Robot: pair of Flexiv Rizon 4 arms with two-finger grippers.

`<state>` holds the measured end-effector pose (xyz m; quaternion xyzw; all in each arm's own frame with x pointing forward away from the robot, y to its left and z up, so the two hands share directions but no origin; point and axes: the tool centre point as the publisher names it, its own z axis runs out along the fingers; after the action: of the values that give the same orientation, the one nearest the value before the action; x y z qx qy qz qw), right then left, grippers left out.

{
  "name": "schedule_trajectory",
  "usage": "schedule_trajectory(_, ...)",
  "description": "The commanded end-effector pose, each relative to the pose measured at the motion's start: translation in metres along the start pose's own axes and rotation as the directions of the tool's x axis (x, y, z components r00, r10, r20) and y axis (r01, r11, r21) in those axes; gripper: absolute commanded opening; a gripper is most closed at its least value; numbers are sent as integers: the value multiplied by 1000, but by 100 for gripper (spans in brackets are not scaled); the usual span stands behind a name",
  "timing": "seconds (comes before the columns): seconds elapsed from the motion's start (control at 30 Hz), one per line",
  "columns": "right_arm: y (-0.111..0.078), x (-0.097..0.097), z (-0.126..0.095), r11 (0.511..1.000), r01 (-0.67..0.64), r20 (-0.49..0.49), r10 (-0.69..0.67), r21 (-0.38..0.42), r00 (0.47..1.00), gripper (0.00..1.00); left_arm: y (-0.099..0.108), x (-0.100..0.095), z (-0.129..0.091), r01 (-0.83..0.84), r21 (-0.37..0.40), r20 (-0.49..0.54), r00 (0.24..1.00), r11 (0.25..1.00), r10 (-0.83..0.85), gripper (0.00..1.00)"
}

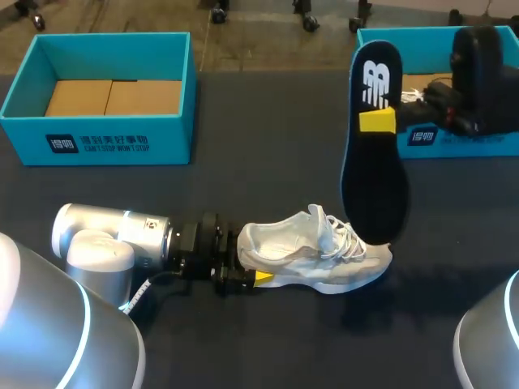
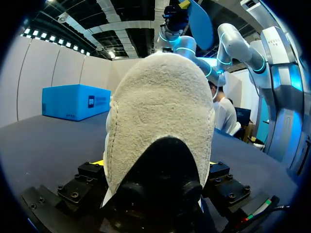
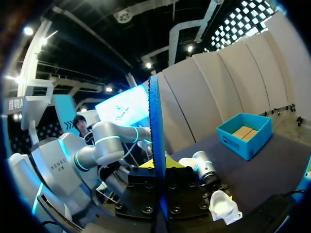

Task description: Take the shoe out of the shoebox, open the shoe tongue, remove and reinsert the insole, then place the shoe into the shoebox

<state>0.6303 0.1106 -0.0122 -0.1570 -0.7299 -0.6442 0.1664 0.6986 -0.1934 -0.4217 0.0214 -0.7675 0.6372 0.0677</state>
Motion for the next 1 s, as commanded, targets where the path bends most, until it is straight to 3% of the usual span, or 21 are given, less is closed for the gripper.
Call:
schedule_trajectory(0.03,-2,3,0,1000,-1,17,1,-2,1000,0,1,1,1,0,1,2,1000,1000,0,0)
schedule_trajectory(0.4,-8,22,7,998,-22,-22,21,-63,1000,0,1,1,1,0,1,2,1000,1000,0,0)
schedule_trajectory(1.0,-10,23,9,997,-38,-12,37,-66,999,0,0,2,-2,-11,-9,-8,1000,1000,11,1)
